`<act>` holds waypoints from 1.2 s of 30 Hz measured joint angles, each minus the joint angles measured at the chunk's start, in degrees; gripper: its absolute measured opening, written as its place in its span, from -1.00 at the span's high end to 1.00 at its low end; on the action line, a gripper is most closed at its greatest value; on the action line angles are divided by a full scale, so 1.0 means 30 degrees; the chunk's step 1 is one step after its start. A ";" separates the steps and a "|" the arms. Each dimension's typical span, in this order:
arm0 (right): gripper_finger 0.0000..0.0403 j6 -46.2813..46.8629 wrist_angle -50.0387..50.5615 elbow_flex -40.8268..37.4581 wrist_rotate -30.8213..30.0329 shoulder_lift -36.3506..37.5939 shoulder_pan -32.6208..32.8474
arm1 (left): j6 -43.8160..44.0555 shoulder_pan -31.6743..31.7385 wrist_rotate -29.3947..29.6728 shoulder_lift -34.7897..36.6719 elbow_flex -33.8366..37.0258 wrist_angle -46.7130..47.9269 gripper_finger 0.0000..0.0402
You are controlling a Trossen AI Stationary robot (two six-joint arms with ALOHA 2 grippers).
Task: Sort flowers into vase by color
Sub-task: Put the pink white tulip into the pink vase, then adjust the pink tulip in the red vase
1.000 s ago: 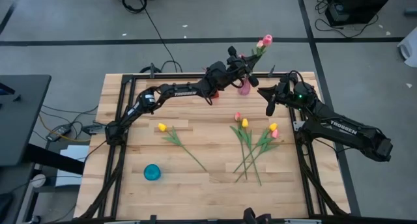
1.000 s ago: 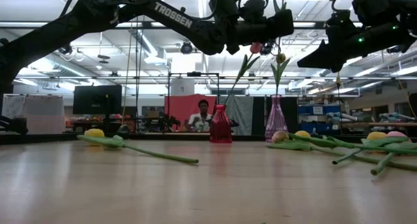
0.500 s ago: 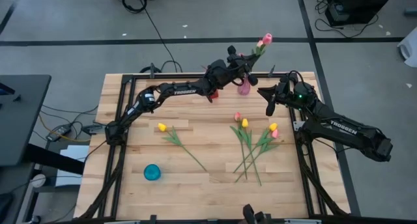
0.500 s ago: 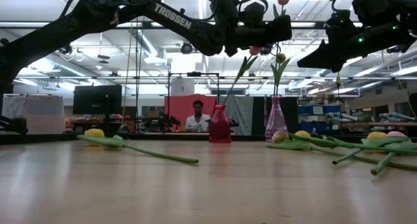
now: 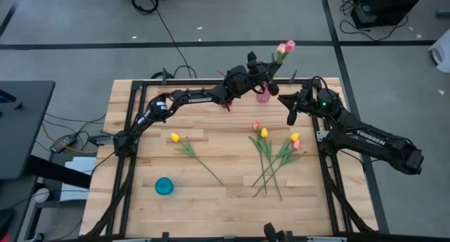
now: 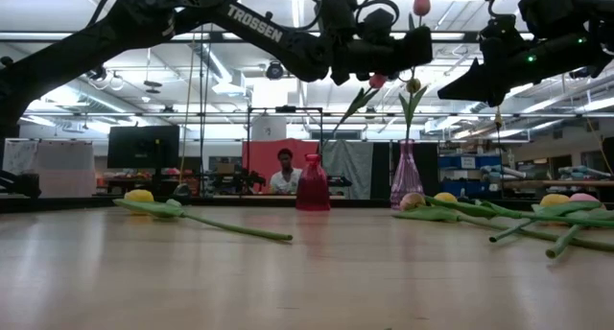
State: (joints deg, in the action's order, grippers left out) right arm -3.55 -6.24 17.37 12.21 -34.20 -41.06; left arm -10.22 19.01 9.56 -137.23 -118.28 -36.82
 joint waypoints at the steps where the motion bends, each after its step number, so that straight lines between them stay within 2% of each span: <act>1: 0.69 0.0000 0.0000 0.0000 0.0000 -0.0007 0.0000 | -0.0007 -0.0001 0.0022 0.0000 0.0000 -0.0010 0.74; 9: 0.69 0.0000 -0.0022 0.0000 0.0372 -0.0007 0.0007 | -0.0036 0.0013 0.0496 0.0000 0.0000 -0.0023 0.47; 17: 0.69 0.0000 -0.0022 0.0000 0.0379 -0.0007 0.0007 | -0.0149 0.0006 0.0502 0.0000 -0.0020 0.0206 0.28; 28: 0.69 -0.0044 -0.0023 0.0000 0.0386 -0.0007 0.0007 | -0.1013 -0.0016 0.0533 0.0730 -0.0036 0.3919 0.27; 36: 0.69 -0.0036 -0.0022 -0.0007 0.0372 -0.0006 0.0015 | -0.0888 -0.0016 0.0562 0.0743 -0.0036 0.3824 0.27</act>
State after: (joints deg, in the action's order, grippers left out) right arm -3.66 -6.31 17.34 13.32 -34.21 -41.01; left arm -12.88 18.96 11.25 -135.00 -118.39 -25.34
